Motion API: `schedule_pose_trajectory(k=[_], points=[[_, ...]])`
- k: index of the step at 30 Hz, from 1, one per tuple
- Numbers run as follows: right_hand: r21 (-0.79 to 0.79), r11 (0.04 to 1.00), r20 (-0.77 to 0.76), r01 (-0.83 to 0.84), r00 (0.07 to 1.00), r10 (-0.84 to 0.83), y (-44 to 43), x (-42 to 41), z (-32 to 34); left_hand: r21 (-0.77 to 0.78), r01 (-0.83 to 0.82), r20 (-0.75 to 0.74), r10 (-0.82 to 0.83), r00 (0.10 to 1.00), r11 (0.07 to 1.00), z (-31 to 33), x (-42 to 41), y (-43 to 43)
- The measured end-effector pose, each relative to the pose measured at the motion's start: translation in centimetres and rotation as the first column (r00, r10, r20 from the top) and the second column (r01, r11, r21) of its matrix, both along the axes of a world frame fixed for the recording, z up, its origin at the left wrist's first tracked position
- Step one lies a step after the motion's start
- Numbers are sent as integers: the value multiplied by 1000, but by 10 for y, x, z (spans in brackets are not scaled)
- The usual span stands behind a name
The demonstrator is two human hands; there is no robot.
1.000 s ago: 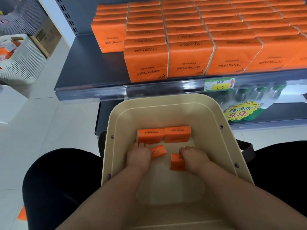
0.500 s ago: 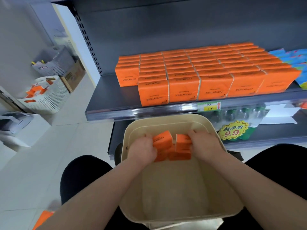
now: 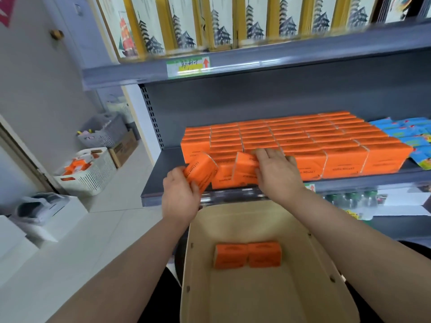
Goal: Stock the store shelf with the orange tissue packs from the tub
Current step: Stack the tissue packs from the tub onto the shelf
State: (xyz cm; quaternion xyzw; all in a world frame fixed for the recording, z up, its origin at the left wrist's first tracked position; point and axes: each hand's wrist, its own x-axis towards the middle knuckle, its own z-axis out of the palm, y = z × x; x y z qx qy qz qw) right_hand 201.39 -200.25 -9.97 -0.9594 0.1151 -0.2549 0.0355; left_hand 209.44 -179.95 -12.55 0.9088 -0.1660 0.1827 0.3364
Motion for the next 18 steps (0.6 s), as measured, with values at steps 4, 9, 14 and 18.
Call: schedule_pose_trajectory(k=[4, 9, 14, 18], points=[[-39, 999, 16, 17, 1000, -17, -5, 40, 21, 101, -85, -7, 86, 996, 991, 10, 35, 2], [-104, 994, 48, -16, 999, 21, -10, 82, 31, 135, -125, 16, 124, 992, 983, 22, 78, -4], [-111, 993, -58, -28, 998, 22, -13, 110, 28, 274, -96, -78, 122, 989, 957, 14, 109, -6], [-109, 992, -81, -55, 996, 47, -20, 118, 23, 448, 23, -216, 84, 973, 894, 5, 133, -8]])
